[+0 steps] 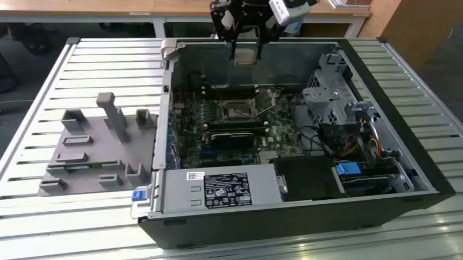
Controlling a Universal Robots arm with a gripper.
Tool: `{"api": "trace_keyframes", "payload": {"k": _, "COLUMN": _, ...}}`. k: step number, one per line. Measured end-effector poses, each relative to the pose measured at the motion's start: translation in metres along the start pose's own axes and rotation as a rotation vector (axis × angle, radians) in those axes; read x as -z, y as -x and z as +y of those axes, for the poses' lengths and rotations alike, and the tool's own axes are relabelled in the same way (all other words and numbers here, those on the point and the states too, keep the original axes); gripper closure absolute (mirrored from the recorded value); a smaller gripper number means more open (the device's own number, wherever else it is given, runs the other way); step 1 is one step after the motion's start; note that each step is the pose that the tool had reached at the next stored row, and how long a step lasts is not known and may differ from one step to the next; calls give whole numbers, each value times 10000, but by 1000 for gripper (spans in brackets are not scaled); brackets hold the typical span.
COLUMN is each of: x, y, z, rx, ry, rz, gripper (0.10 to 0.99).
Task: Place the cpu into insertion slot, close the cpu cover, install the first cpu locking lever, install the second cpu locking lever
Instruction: 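Place the cpu into insertion slot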
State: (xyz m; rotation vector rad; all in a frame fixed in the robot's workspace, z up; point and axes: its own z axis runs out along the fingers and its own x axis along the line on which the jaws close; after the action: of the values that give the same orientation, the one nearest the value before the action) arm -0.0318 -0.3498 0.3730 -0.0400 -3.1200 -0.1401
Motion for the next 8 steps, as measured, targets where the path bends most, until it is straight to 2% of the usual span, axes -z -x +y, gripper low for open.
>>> {"api": "trace_keyframes", "payload": {"k": 8, "x": 0, "y": 0, "z": 0, "rx": -52, "ry": 1, "rz": -4, "gripper": 557}}
